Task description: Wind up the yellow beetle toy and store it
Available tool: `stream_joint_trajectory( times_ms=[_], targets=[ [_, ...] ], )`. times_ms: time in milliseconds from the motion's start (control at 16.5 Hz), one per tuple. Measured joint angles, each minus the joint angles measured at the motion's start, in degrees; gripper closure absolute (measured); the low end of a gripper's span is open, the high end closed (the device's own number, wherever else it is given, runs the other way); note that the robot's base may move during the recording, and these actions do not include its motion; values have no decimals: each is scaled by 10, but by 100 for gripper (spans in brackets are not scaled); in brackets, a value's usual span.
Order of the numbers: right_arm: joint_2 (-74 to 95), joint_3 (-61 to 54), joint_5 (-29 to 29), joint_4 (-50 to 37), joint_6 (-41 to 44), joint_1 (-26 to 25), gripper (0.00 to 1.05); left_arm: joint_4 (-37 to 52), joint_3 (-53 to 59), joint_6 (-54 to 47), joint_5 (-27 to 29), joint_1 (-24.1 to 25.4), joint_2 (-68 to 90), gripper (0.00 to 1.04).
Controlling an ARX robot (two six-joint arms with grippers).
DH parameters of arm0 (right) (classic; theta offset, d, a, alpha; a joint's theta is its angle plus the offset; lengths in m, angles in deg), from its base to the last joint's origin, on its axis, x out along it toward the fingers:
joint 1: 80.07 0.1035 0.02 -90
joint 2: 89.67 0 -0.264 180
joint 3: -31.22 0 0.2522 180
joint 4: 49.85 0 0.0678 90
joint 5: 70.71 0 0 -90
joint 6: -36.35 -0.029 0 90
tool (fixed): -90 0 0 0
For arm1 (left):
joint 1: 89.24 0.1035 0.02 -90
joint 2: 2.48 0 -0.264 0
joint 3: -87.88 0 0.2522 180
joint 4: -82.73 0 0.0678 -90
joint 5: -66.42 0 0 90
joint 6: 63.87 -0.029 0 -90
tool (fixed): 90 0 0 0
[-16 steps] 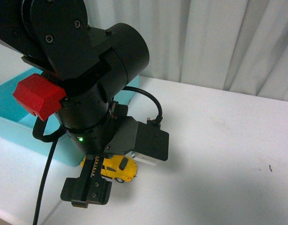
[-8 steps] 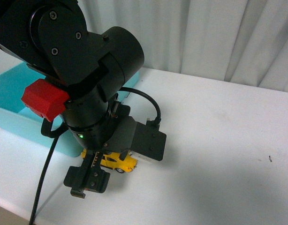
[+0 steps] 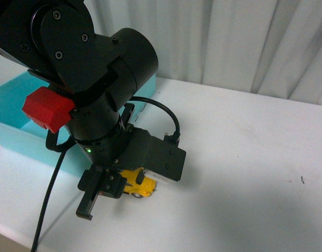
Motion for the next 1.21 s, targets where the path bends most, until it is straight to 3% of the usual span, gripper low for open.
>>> stream_joint_trajectory(
  times_ms=[364,607,728,910,1031,1213],
  targets=[
    [0,0,0,0,0,0,7,-67,-50,130,-180,-28,-174,64],
    [0,0,0,0,0,0,7,15,-113,252,-260,74,-259,64],
    [0,0,0,0,0,0,7,48,-124,299,-247,118,-255,64],
    [0,0,0,0,0,0,7,84,-133,381,-169,200,-197,64],
    [0,0,0,0,0,0,7,99,-133,431,-84,251,-132,64],
    [0,0,0,0,0,0,7,136,-125,486,-15,272,-74,64]
  ],
)
